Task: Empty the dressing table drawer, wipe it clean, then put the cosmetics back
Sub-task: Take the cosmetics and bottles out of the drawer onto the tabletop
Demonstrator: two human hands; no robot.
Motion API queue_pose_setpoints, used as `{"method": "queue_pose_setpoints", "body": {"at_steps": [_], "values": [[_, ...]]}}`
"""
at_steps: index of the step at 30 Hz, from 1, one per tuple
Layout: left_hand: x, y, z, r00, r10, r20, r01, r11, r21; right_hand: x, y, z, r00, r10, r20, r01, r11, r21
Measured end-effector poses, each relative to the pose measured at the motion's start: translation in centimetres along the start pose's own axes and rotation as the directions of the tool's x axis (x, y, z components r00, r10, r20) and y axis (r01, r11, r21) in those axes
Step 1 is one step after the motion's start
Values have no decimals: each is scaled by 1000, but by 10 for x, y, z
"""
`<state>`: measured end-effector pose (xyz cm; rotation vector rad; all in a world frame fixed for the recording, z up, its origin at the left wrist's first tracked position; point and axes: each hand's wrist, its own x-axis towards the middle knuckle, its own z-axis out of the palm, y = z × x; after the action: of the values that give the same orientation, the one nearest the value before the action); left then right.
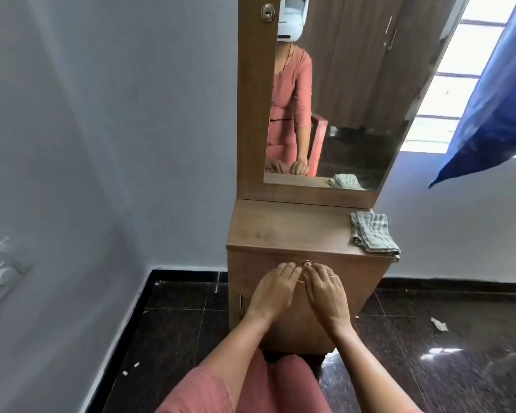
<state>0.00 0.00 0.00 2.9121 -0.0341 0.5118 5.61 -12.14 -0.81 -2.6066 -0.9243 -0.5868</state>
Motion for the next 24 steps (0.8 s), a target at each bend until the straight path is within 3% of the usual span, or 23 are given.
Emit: {"method": "queue_pose_setpoints", "body": {"at_steps": [5,9,16,19,24], "values": [[1,-2,19,995,-79,64,84,992,-91,-7,14,24,958,128,258,-132,991,-2],[6,-1,25,954,-80,290,97,994,-43,-10,23,33,945,161,285,-194,977,89],[14,0,36,963,-116,243,125,992,-23,-4,26,38,940,174,295,-214,971,108],[12,1,34,990,-59,130,59,998,-1,-6,28,37,947,176,270,-220,965,140],[-3,6,34,992,-38,124,36,999,16,-28,28,36,969,158,188,-185,974,133]]}}
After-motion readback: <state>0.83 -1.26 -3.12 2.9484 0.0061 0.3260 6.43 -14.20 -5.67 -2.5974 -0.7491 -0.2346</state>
